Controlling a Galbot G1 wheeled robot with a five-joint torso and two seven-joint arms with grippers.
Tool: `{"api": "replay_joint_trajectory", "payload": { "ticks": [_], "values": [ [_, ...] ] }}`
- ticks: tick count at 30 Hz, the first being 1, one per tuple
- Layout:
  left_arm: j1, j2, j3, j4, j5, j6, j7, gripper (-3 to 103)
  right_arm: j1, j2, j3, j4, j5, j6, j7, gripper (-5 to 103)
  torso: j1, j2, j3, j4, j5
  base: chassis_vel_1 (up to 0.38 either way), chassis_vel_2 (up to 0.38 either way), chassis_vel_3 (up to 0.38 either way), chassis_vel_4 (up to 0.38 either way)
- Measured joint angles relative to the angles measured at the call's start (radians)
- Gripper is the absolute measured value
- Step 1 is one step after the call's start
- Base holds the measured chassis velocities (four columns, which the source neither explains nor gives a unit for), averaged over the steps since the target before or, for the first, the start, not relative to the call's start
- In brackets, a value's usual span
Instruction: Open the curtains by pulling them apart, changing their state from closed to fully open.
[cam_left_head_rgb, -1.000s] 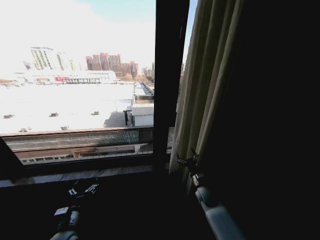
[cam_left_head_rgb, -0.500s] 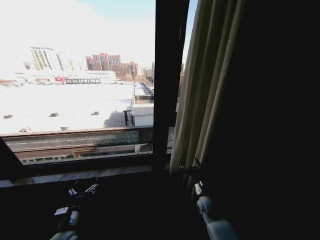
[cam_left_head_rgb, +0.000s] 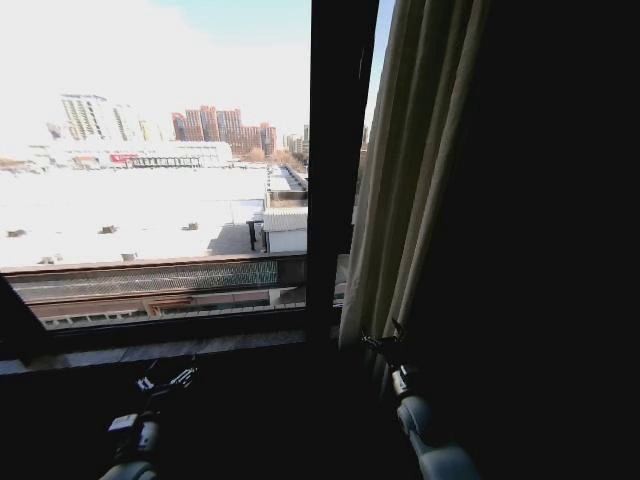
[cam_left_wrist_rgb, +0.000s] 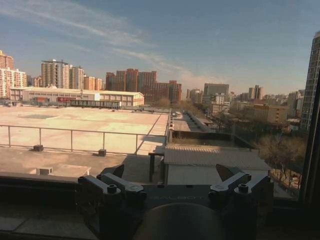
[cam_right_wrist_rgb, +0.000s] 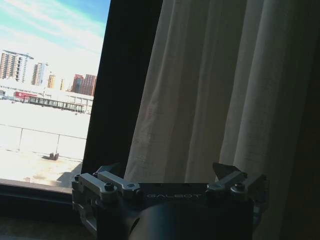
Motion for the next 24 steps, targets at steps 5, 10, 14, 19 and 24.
{"api": "replay_joint_trajectory", "payload": {
  "ticks": [5, 10, 14, 19, 24],
  "values": [
    [0.000, 0.000, 0.000, 0.000, 0.000, 0.000, 0.000, 100, -0.008, -0.010, 0.010, 0.039, 0.002, -0.068, -0.009, 100, 0.000, 0.000, 0.000, 0.0001, 0.0000, 0.000, 0.000, 0.000, 0.000],
    [0.000, 0.000, 0.000, 0.000, 0.000, 0.000, 0.000, 100, -0.008, -0.009, 0.008, 0.045, 0.013, -0.070, -0.009, 100, 0.000, 0.000, 0.000, 0.0001, 0.0000, 0.000, 0.000, 0.000, 0.000],
    [0.000, 0.000, 0.000, 0.000, 0.000, 0.000, 0.000, 100, -0.008, -0.007, 0.006, 0.044, 0.026, -0.063, -0.010, 100, 0.000, 0.000, 0.000, 0.0002, 0.0000, 0.000, 0.000, 0.000, 0.000],
    [0.000, 0.000, 0.000, 0.000, 0.000, 0.000, 0.000, 100, -0.007, -0.006, 0.006, 0.042, 0.029, -0.059, -0.010, 100, 0.000, 0.000, 0.000, 0.0001, 0.0000, 0.000, 0.000, 0.000, 0.000],
    [0.000, 0.000, 0.000, 0.000, 0.000, 0.000, 0.000, 100, -0.007, -0.006, 0.006, 0.041, 0.029, -0.058, -0.011, 100, 0.000, 0.000, 0.000, 0.0001, 0.0000, 0.000, 0.000, 0.000, 0.000]
  ]
}}
